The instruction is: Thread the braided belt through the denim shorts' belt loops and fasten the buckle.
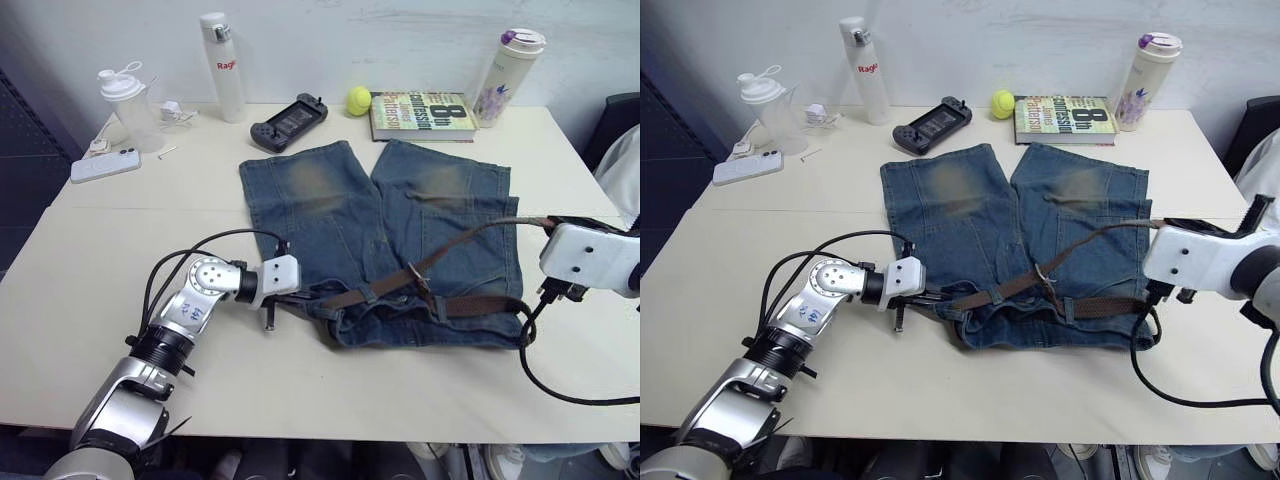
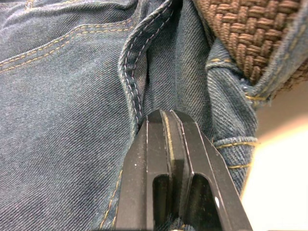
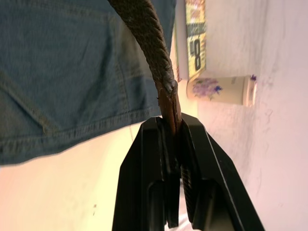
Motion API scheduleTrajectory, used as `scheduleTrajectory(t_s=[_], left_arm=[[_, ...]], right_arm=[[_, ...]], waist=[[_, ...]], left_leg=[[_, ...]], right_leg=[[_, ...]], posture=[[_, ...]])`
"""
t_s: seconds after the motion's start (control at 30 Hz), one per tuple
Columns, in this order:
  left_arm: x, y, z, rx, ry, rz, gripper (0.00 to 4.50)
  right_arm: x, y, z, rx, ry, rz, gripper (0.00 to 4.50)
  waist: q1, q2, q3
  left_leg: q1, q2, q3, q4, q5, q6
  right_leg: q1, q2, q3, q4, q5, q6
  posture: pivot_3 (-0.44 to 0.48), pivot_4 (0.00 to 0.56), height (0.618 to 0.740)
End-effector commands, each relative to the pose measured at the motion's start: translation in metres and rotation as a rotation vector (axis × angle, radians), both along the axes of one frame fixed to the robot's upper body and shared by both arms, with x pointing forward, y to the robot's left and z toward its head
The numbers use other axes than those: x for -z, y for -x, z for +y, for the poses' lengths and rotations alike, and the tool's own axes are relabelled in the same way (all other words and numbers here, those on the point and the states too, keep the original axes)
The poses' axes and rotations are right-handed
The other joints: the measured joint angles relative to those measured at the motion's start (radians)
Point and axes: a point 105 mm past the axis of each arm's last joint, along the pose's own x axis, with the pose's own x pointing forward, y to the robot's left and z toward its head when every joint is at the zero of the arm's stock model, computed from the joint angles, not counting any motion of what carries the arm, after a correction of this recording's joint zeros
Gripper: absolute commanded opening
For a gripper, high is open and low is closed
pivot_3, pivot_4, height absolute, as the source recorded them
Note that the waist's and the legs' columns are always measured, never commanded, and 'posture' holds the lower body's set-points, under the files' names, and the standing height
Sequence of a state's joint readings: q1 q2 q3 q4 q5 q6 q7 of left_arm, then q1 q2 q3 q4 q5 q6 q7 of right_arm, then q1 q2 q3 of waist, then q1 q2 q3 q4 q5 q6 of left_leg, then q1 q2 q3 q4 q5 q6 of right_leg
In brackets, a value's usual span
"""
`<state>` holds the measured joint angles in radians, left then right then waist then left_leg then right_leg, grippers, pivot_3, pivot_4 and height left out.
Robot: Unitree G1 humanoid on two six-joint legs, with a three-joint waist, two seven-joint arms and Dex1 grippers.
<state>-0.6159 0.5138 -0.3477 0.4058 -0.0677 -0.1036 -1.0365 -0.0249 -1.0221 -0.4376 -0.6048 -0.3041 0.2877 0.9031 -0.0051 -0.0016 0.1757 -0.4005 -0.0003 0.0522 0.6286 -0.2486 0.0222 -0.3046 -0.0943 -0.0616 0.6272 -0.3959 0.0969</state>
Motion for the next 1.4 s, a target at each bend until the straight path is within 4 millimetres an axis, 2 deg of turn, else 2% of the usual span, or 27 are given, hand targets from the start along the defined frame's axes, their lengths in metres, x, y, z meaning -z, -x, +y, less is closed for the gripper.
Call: scheduleTrajectory(t_s=[0.03,0.17,0.27,0.33,0.43,0.53,0.67,0.7,0.77,0.83,0.9,0.97,1.07,1.23,1.4], left_arm=[[0.027,-0.004,0.027,-0.113,-0.088,0.066,0.03],[-0.007,-0.013,0.014,-0.134,0.064,0.014,0.03],[-0.038,-0.012,0.003,-0.124,0.186,0.015,0.03],[-0.056,-0.007,-0.002,-0.12,0.26,0.029,0.03],[-0.079,0.009,-0.005,-0.114,0.378,0.098,0.91],[-0.095,0.028,0.0,-0.15,0.489,0.163,2.29],[-0.089,0.059,0.005,-0.169,0.523,0.328,4.05],[-0.085,0.074,0.001,-0.136,0.522,0.372,4.4],[-0.083,0.093,-0.008,-0.099,0.515,0.408,4.4],[-0.08,0.093,-0.019,-0.123,0.472,0.318,4.4],[-0.084,0.087,-0.03,-0.159,0.485,0.227,4.4],[-0.087,0.067,-0.037,-0.269,0.497,0.1,4.4],[-0.088,0.048,-0.044,-0.309,0.418,-0.143,4.4],[-0.081,0.045,-0.061,-0.294,0.397,-0.188,4.4],[-0.079,0.037,-0.068,-0.296,0.383,-0.222,4.4]], right_arm=[[0.01,0.01,0.049,-0.216,-0.018,0.026,0.0],[0.039,0.02,0.084,-0.356,-0.053,0.113,0.0],[0.051,0.018,0.095,-0.37,-0.059,0.131,0.0],[0.059,0.015,0.096,-0.356,-0.051,0.147,0.0],[0.068,0.01,0.091,-0.307,-0.056,0.167,0.0],[0.069,0.006,0.088,-0.285,-0.045,0.159,0.0],[0.068,0.001,0.087,-0.268,-0.054,0.141,0.0],[0.068,-0.002,0.087,-0.261,-0.053,0.135,0.0],[0.067,-0.007,0.087,-0.254,-0.051,0.124,0.0],[0.069,-0.009,0.09,-0.261,-0.046,0.126,0.0],[0.068,-0.01,0.095,-0.274,-0.051,0.122,0.0],[0.066,-0.01,0.1,-0.291,-0.053,0.12,0.0],[0.066,-0.01,0.104,-0.306,-0.048,0.117,0.0],[0.058,-0.009,0.104,-0.315,-0.023,0.096,0.0],[0.054,-0.009,0.107,-0.321,-0.022,0.079,0.0]], waist=[[0.0,0.0,0.0],[0.002,-0.001,0.0],[0.004,-0.002,0.001],[0.004,-0.004,0.002],[0.005,-0.005,0.003],[0.005,-0.005,0.003],[0.001,-0.005,0.003],[0.002,-0.005,0.003],[0.002,-0.005,0.003],[0.009,-0.006,0.004],[0.02,-0.006,0.004],[0.026,-0.006,0.004],[0.028,-0.006,0.004],[0.026,-0.006,0.004],[0.028,-0.006,0.004]], left_leg=[[0.0,0.0,0.0,0.0,0.0,0.0],[-0.001,0.0,0.0,0.0,0.0,0.0],[-0.003,0.0,-0.001,0.001,0.0,0.0],[-0.005,-0.001,-0.001,0.001,0.0,0.0],[-0.006,-0.001,-0.002,0.001,0.0,0.001],[-0.006,-0.001,-0.003,0.001,0.0,0.001],[-0.005,-0.001,-0.003,0.001,0.0,0.0],[-0.005,-0.001,-0.003,0.001,0.0,0.0],[-0.005,-0.001,-0.003,0.001,0.0,0.0],[-0.005,-0.001,-0.003,0.001,0.0,0.0],[-0.005,-0.002,-0.005,0.001,0.0,0.0],[-0.005,-0.003,-0.005,0.001,0.0,0.001],[-0.005,-0.004,-0.004,0.001,0.0,0.001],[-0.005,-0.003,-0.003,0.0,0.0,0.0],[-0.005,-0.003,-0.003,0.0,0.0,0.0]], right_leg=[[0.0,0.0,0.0,0.0,0.0,0.0],[-0.001,0.0,0.0,0.0,0.0,0.0],[-0.002,0.0,-0.001,0.001,0.0,0.0],[-0.002,0.0,-0.001,0.002,0.0,0.0],[-0.002,-0.001,-0.001,0.001,0.0,0.0],[-0.002,-0.001,-0.001,0.0,0.0,0.0],[-0.002,0.0,-0.001,0.0,0.0,0.0],[-0.001,0.0,-0.001,0.0,0.0,0.0],[-0.001,0.0,0.0,-0.001,0.0,0.0],[-0.001,-0.001,0.0,-0.002,0.0,0.0],[0.0,-0.001,0.0,-0.004,0.0,0.0],[0.0,-0.001,0.001,-0.005,0.0,0.0],[0.0,-0.001,0.001,-0.005,0.0,0.0],[-0.001,0.0,0.001,-0.005,0.0,0.0],[-0.001,0.0,0.001,-0.005,0.0,0.0]], posture=[[0.0,0.15,0.74],[0.0,0.15,0.74],[0.0,0.15,0.74],[0.0,0.15,0.74],[0.0,0.15,0.74],[0.0,0.15,0.74],[0.0,0.15,0.74],[0.0,0.15,0.74],[0.0,0.15,0.74],[0.0,0.15,0.74],[0.0,0.15,0.74],[0.0,0.15,0.74],[0.0,0.15,0.74],[0.0,0.15,0.74],[0.0,0.15,0.74]])
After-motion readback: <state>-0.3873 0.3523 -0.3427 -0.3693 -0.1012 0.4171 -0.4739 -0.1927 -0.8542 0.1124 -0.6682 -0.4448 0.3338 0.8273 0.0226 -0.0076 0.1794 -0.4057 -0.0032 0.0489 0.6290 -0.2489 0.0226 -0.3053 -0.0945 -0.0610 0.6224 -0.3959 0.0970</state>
